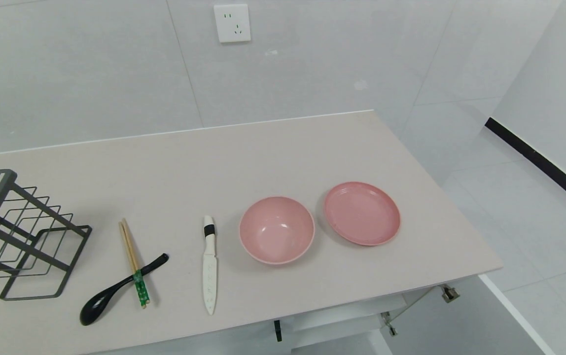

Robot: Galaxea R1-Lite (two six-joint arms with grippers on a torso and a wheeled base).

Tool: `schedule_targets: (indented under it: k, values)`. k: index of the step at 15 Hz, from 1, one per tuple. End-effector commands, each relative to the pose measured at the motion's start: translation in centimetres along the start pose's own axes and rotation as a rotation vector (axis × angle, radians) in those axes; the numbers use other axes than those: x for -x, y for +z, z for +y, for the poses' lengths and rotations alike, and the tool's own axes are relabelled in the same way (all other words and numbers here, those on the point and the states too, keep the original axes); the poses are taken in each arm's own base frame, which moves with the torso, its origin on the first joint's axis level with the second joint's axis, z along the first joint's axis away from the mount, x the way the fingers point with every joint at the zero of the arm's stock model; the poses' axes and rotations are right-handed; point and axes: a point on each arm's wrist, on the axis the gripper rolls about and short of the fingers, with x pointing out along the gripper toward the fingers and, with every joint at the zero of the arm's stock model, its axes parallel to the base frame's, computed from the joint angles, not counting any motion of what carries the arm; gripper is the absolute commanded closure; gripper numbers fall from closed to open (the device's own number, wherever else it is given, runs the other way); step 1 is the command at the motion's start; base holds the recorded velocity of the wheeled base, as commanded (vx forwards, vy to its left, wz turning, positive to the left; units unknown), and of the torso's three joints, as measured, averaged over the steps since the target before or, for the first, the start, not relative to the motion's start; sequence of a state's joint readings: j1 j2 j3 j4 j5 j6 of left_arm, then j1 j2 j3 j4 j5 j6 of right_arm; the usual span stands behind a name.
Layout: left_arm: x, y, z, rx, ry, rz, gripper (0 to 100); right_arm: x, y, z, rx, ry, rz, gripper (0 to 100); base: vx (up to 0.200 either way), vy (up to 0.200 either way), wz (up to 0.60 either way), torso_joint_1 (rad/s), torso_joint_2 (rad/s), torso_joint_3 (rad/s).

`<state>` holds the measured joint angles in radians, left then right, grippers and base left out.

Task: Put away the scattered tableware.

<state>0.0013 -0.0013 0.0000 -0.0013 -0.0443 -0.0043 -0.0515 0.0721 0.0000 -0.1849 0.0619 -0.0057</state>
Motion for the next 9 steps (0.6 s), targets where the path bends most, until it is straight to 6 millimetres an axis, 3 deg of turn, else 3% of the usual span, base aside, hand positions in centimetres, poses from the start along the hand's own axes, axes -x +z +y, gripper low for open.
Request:
schedule_targets:
  k: [1,3,4,5,9]
  values:
    - [0.0,0.0,0.0,-0.009,-0.005,-0.001,0,0.0,1.1,0.1,0.004,0.038,-0.079,0,0.000,0.000,0.00,0.000,0.00,0.000]
    - [0.0,0.0,0.0,-0.015,-0.003,0.001,0,-0.9,4.0,0.4,-0.009,0.202,-0.057,0,0.000,0.000,0.00,0.000,0.00,0.000]
    - [0.0,0.0,0.0,-0.007,-0.002,0.001,0,-2.6,7.0,0.5,-0.024,0.276,-0.023,0,0.000,0.000,0.00,0.000,0.00,0.000]
    - [0.0,0.0,0.0,-0.006,-0.002,0.001,0,-3.8,7.9,0.5,-0.026,0.316,0.018,0,0.000,0.000,0.00,0.000,0.00,0.000]
    - [0.0,0.0,0.0,-0.012,-0.006,-0.001,0,-5.6,7.7,0.4,-0.028,0.399,0.108,0,0.000,0.000,0.00,0.000,0.00,0.000]
